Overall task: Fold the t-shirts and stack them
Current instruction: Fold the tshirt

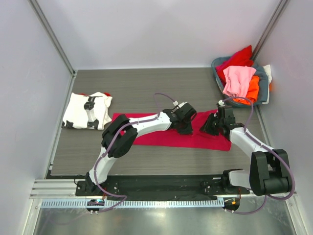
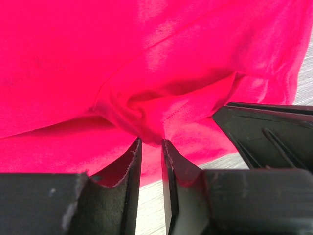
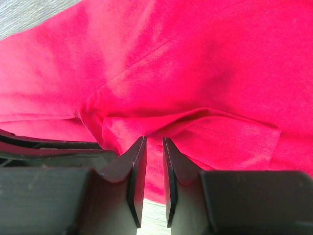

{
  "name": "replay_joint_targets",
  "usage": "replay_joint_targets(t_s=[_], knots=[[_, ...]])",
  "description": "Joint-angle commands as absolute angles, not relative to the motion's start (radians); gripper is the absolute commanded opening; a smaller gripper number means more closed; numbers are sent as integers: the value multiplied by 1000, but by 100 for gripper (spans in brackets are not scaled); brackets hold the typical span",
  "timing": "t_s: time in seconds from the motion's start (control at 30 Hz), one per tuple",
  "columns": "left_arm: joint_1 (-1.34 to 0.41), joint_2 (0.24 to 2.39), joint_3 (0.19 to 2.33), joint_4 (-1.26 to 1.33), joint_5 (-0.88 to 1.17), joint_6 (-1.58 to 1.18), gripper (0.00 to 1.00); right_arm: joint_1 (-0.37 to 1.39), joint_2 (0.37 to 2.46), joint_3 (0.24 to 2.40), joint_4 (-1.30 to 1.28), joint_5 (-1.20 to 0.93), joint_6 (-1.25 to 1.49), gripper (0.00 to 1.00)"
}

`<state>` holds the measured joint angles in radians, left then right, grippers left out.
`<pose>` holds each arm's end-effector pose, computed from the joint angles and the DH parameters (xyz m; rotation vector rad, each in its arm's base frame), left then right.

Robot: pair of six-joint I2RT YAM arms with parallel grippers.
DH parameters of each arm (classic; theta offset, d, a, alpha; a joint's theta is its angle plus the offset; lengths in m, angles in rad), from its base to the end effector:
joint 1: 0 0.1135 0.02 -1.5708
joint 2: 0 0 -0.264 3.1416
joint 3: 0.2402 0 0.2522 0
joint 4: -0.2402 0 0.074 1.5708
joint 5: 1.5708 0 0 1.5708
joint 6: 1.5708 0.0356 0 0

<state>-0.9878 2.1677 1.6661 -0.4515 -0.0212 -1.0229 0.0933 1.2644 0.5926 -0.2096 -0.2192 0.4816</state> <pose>0.2624 -0.3965 0.1773 -0.0566 2.7041 -0.7133 0.2369 0.0299 0.1758 0.3842 2.4643 0.5167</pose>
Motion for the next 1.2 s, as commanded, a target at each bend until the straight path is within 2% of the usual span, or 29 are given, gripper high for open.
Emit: replay_joint_targets(t_s=[0.0, 0.17, 0.37, 0.83, 1.03, 1.13, 1.17], knots=[[-989, 2160, 1635, -402, -26, -1052, 23, 89, 1229, 597, -199, -206, 486, 25], [-991, 2137, 1592, -397, -43, -1098, 32, 91, 1229, 600, -202, -204, 488, 25], [-991, 2079, 1451, -235, -71, -1161, 33, 91, 1230, 598, -201, -199, 491, 25], [-996, 2125, 1514, -190, -78, -1180, 30, 91, 1229, 597, -201, -198, 489, 25], [-996, 2151, 1534, -190, -75, -1187, 24, 91, 1229, 600, -201, -196, 489, 25], [-994, 2157, 1542, -187, -75, -1186, 14, 89, 1223, 600, -199, -196, 492, 25], [-994, 2154, 1543, -187, -75, -1184, 6, 90, 1220, 600, -201, -192, 489, 25]])
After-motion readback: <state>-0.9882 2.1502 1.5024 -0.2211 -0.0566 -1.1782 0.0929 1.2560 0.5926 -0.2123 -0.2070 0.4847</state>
